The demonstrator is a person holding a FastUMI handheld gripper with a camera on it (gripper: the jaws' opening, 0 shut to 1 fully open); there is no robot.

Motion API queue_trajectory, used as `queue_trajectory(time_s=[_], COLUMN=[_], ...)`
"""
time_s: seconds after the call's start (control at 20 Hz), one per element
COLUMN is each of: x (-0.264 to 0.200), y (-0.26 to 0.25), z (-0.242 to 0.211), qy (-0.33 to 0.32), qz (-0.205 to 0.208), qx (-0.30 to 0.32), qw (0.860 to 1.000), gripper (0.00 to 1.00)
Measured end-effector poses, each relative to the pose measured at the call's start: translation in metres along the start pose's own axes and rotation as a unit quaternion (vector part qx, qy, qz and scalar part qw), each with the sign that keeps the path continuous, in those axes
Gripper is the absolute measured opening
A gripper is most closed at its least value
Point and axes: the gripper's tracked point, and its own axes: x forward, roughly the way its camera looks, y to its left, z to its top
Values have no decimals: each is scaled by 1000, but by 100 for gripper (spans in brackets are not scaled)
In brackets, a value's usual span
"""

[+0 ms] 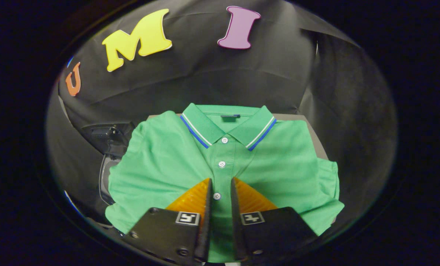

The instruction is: Put the clothes into the washing machine and then close the washing machine lid.

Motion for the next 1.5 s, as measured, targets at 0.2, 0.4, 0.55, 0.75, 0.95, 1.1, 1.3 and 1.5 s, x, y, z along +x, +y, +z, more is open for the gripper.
queue_trajectory(time_s=[0.2, 0.4, 0.55, 0.75, 0.95, 1.1, 1.3, 1.5], x=[-3, -18, -35, -64, -111, -142, -187, -228], y=[1, 8, 7, 10, -3, -12, -1, 28], z=[-3, -2, 11, 34, 71, 92, 104, 125], qy=[-10, -36, -69, -114, -162, -192, -235, -281], qz=[-1, 26, 40, 53, 83, 98, 117, 133], qx=[-9, 22, 35, 38, 56, 62, 64, 53], qw=[1000, 999, 996, 991, 982, 974, 963, 949], gripper=[7, 4, 4, 4, 4, 4, 4, 4])
